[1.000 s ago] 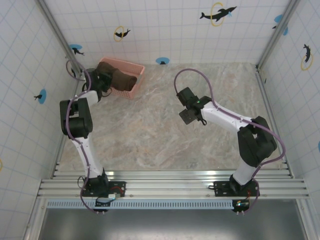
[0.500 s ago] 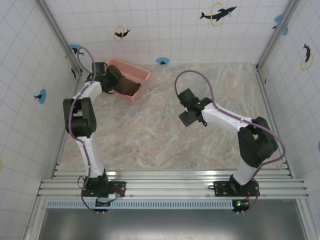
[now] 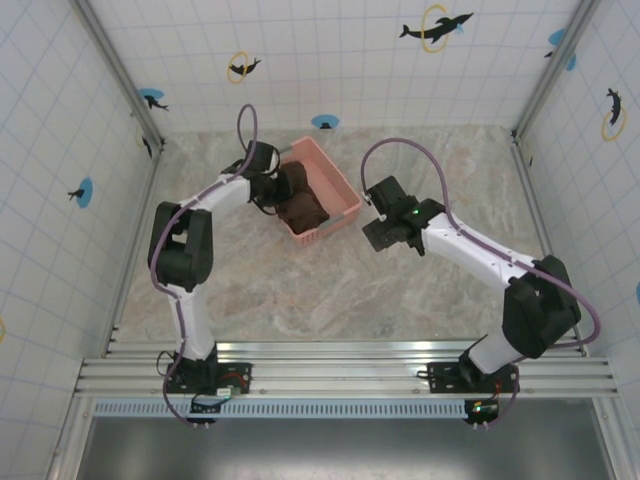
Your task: Roll up the long pants
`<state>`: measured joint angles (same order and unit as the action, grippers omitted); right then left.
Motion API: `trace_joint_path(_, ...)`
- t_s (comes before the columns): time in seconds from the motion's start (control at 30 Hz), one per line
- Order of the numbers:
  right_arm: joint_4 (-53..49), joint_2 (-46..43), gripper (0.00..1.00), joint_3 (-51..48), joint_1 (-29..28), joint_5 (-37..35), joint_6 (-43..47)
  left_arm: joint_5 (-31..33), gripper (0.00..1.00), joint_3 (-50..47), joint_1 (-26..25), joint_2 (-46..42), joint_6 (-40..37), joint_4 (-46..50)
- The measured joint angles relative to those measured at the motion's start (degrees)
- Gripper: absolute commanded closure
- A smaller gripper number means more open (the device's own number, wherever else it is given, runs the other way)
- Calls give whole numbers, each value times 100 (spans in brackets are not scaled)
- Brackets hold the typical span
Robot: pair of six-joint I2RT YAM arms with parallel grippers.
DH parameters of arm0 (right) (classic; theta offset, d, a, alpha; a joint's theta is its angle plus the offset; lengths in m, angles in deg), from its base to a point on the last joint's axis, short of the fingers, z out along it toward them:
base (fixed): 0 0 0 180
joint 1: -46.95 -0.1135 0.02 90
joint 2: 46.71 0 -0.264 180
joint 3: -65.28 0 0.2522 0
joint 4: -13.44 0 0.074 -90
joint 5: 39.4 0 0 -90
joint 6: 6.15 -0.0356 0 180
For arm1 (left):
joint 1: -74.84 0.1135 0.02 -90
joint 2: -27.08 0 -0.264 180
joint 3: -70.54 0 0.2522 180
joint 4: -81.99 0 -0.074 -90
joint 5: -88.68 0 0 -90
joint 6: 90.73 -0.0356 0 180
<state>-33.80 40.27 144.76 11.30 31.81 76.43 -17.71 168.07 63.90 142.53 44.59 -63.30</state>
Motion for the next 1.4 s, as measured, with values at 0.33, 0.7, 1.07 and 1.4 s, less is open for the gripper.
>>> trace_joint_path(0.33, 13, -190, 1, -468, 0, 90, -48, -402, 100, 127, 160, 33, -328, 256)
trace_joint_path(0.7, 118, -221, 1, -695, 0, 120, -122, -1340, 100, -531, -122, 85, 1392, -1919)
trace_joint_path(1.07, 184, -483, 1, -968, 44, 129, -162, -1384, 100, -1200, -219, 2, 3018, -3821)
trace_joint_path(1.4, 170, -785, 1, -1143, 190, 153, -168, -562, 100, -74, -133, -173, 1464, -629)
